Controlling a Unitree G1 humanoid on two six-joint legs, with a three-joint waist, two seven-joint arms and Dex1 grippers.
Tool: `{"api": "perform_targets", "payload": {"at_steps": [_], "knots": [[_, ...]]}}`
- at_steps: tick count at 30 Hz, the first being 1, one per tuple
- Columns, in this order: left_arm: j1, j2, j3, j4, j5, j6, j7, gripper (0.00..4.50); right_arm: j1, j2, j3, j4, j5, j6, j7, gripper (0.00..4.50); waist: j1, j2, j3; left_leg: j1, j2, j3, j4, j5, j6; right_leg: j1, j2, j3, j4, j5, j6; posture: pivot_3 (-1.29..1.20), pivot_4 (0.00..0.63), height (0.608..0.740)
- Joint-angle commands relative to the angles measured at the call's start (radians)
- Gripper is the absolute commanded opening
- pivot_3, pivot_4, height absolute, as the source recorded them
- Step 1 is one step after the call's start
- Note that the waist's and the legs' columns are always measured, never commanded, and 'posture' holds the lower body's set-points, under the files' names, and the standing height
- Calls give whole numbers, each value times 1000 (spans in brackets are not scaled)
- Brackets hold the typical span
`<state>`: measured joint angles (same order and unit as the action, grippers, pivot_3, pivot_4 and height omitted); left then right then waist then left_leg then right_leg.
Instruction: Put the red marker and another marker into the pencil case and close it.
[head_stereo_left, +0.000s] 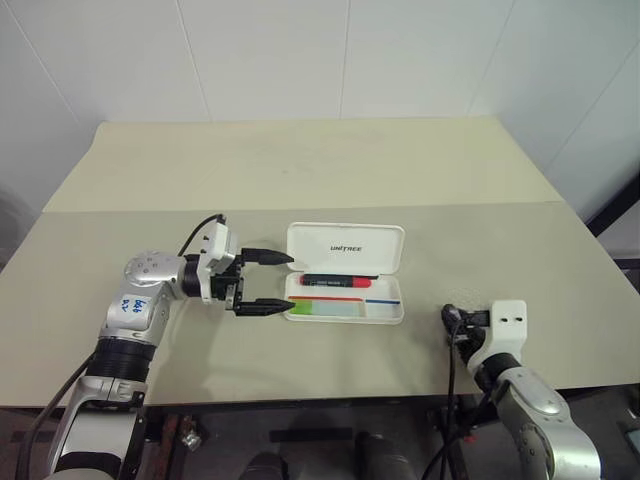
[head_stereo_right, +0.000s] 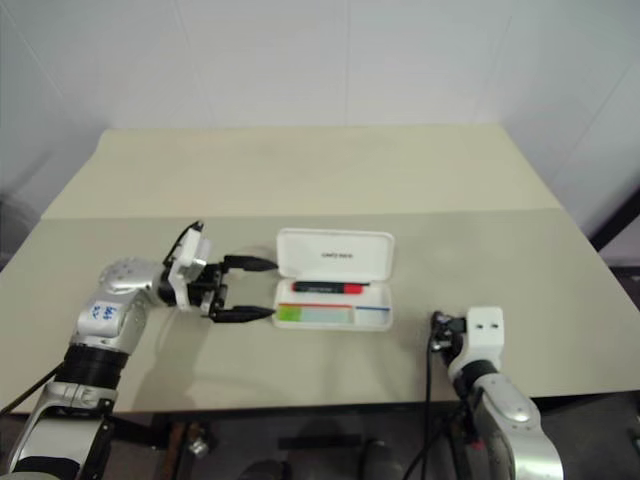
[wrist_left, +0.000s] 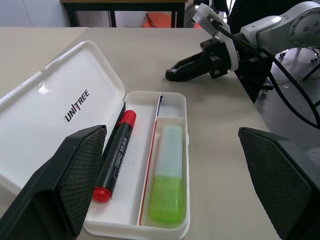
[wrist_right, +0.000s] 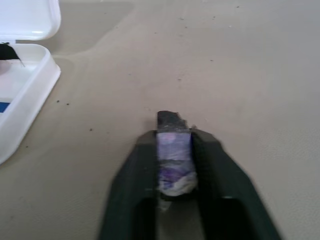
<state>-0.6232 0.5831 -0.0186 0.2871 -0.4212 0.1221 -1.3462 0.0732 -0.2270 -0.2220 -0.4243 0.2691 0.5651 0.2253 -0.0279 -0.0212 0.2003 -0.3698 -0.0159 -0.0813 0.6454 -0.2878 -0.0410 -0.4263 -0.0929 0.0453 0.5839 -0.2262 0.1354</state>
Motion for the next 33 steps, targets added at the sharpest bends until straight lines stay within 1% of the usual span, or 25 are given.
{"api": "perform_targets", "payload": {"at_steps": [1, 4, 7, 10, 12, 17, 20, 22, 24, 28, 33], "knots": [[-2, 13, 23, -25, 2, -16, 6, 4500, -19, -20, -16, 16, 17, -12, 14, 385, -1, 0, 0, 0, 0, 0, 0, 0, 0, 0, 0, 0, 0, 0, 0, 0, 150, 740], [3, 15, 25, -31, 1, -16, 9, 4500, -52, -66, -34, 45, 17, -43, 51, 385, 0, 0, 0, 0, 0, 0, 1, 0, 0, 0, 0, 0, 0, 0, 0, 0, 150, 740], [7, 19, 28, -34, 1, -18, 12, 4500, -108, -156, -53, 96, 22, -97, 129, 385, 0, 0, 0, 0, 0, 1, 1, 0, 0, 0, 0, 1, 0, 0, 0, 0, 150, 740], [13, 26, 29, -35, 3, -24, 8, 4500, -184, -284, -44, 176, 18, -181, 265, 385, 0, 0, 0, 0, 0, 1, 0, 0, 0, 0, 0, 1, -1, 0, 0, 0, 150, 740], [15, 30, 30, -36, 2, -26, 6, 4500, -234, -351, -26, 229, 24, -230, 356, 385, -1, 0, 0, 0, 0, 2, 0, 0, 1, 0, 0, 1, -1, 0, 1, 0, 150, 740], [35, 50, 40, -51, -4, -29, 0, 4500, -376, -459, 65, 323, 89, -319, 670, 385, -3, 0, 0, 0, 1, 2, 0, -1, 2, 0, 1, 1, -1, 0, 2, 0, 150, 740], [53, 62, 47, -71, -9, -23, -2, 4500, -458, -481, 144, 372, 103, -339, 819, 385, -4, 0, 0, 0, 1, 2, 0, -2, 3, 0, 1, 1, -1, 0, 2, 0, 150, 740], [62, 69, 49, -84, -12, -18, -1, 4500, -499, -480, 182, 398, 101, -342, 877, 385, -2, 0, 1, 0, 1, 2, 0, -2, 3, 0, 1, 1, -1, 0, 2, 0, 150, 740], [67, 75, 52, -90, -15, -16, -2, 4500, -530, -473, 209, 424, 92, -356, 912, 385, 2, 0, 1, 0, 1, 2, 0, -2, 3, 0, 1, 1, -1, 0, 2, 0, 150, 740], [99, 84, 57, -143, -22, 4, 10, 4500, -617, -439, 303, 526, 65, -398, 1011, 385, 0, 0, 1, -1, 0, 2, 0, -2, 3, 0, 0, 1, -2, 0, 2, 0, 150, 740], [148, 95, 69, -215, -30, 35, 26, 4500, -633, -432, 341, 607, 42, -441, 1077, 385, 2, 1, 1, -1, 1, 2, 0, -2, 2, -1, 0, 0, -2, 0, 2, 0, 150, 740]]}}
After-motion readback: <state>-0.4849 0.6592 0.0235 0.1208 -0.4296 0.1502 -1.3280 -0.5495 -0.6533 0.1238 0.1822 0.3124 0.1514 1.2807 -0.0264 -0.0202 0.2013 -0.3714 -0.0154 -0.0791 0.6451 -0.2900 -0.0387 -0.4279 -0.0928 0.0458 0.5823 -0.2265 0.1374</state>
